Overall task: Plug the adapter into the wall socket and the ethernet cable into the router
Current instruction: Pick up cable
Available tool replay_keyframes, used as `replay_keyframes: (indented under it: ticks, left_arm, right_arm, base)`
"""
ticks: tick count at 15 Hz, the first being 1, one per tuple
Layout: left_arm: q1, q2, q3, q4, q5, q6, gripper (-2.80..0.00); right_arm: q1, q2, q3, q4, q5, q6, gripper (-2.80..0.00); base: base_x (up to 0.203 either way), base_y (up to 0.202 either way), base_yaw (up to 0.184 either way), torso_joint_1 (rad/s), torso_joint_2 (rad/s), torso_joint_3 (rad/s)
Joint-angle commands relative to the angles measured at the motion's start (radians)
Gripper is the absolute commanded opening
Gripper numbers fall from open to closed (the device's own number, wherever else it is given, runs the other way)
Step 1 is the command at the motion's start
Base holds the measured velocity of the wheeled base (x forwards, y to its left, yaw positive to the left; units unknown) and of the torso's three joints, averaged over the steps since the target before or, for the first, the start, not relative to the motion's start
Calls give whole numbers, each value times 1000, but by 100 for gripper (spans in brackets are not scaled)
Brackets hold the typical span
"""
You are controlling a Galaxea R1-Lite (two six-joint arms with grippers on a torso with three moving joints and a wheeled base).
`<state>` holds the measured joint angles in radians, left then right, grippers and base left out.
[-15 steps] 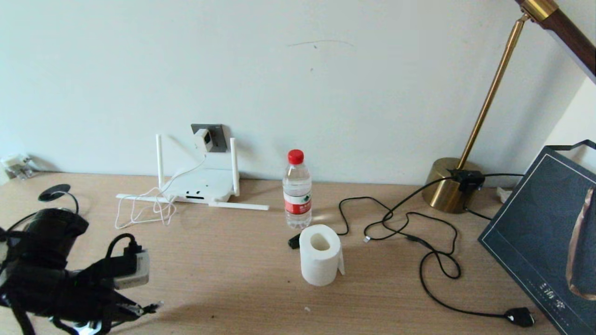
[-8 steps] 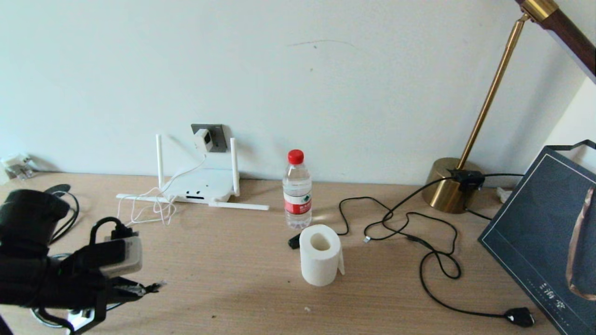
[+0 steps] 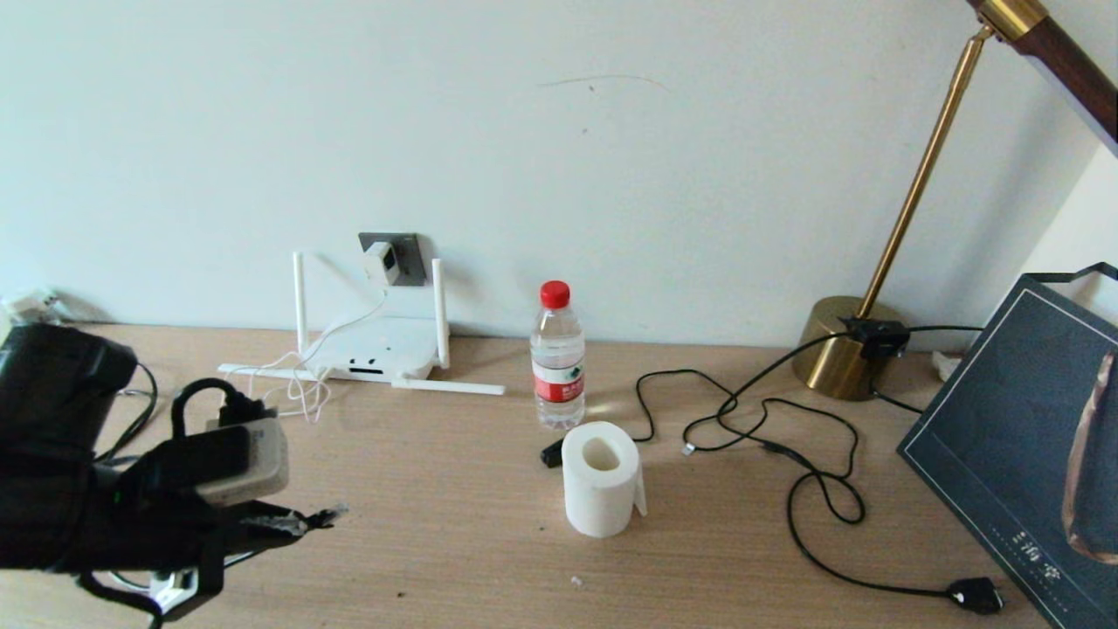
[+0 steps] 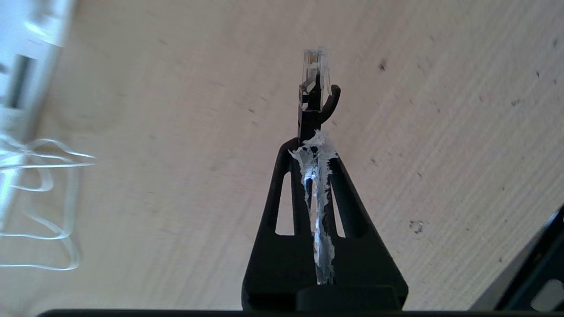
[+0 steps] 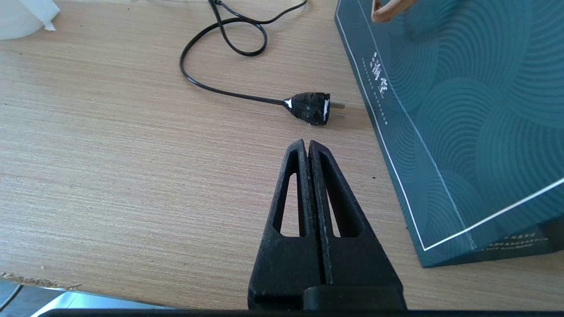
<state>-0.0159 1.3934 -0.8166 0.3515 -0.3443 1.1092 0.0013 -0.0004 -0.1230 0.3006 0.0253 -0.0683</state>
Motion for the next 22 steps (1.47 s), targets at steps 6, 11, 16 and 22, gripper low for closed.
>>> replay_keyframes:
  ticks: [6,11,16,22]
  left_arm:
    - [-26,-38,-51,-36,-34,-110,-280]
    - [-45,-72,-36,-95,-104,-125,-280]
    - [-77,-81,-31,-161,-137,-155,-280]
    - [-98,-88,-78,-178,-139,-186,-280]
  right_arm:
    - [0,0,0,2,1,-1,-280]
    - [0,0,0,2,0,0,-280]
    - [0,0,2,0,-2,4,-280]
    - [0,1,-80,-5,6,99,-280]
  base:
    - [0,0,0,0,0,0]
    - [0,0,0,0,0,0]
    - [0,0,0,0,0,0]
    - [0,0,0,0,0,0]
